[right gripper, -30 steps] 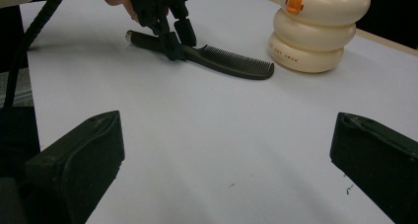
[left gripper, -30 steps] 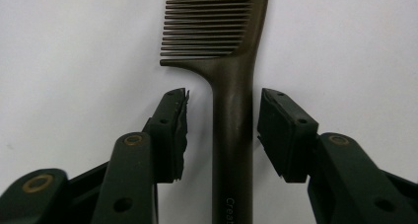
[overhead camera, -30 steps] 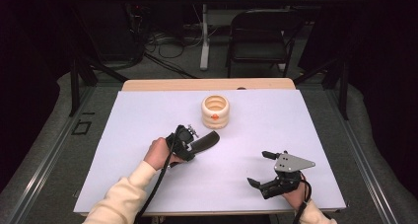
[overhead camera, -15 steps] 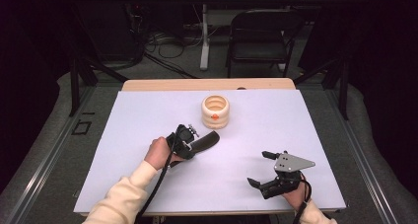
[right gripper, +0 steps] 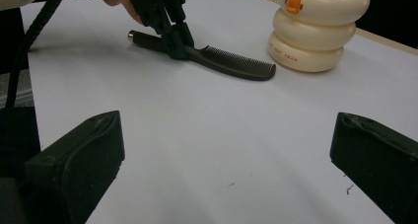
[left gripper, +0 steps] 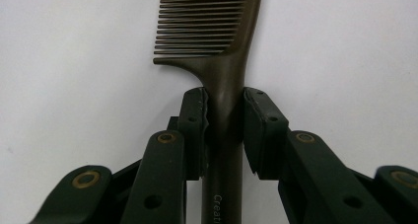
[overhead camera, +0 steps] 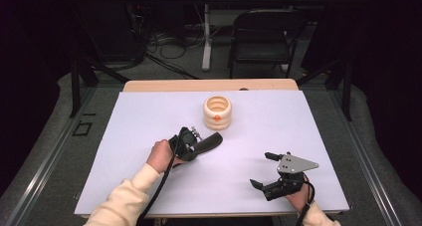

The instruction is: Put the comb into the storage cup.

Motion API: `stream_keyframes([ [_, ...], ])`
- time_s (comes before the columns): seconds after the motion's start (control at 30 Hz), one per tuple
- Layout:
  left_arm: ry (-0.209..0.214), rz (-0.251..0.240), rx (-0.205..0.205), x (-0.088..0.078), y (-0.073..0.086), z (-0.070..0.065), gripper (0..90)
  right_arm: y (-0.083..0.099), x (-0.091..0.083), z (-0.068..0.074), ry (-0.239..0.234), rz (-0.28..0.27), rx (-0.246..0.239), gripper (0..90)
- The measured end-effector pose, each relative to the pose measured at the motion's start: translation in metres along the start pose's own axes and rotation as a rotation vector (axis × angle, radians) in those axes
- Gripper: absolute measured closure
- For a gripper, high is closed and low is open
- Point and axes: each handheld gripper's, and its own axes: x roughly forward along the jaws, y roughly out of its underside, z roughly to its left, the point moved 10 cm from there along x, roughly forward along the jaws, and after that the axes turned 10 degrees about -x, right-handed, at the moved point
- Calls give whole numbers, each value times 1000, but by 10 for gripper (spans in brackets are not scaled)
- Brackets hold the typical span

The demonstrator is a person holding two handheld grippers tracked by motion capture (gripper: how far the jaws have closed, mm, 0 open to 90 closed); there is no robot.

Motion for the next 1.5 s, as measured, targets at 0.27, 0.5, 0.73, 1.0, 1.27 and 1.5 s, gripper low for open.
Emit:
stream_keyframes([
  [0.27, 4, -34, 19, -7, 1, -2, 720, 0, 0, -1, 2, -1, 1, 0],
  [0.5, 0, -44, 35, -13, 5, -2, 721, -1, -1, 0, 2, -3, 2, 0],
  [0.73, 2, -78, 25, -19, 5, 0, 721, -1, 0, -1, 2, -3, 3, 0],
  [1.0, 8, -111, 24, -26, 6, 2, 721, 0, 0, -1, 2, -1, 3, 0],
  [1.27, 7, -149, 23, -33, 7, 1, 721, -1, 0, -1, 1, -2, 3, 0],
  [1.5, 3, -179, 12, -37, 9, 4, 721, -1, 0, -1, 2, -2, 2, 0],
])
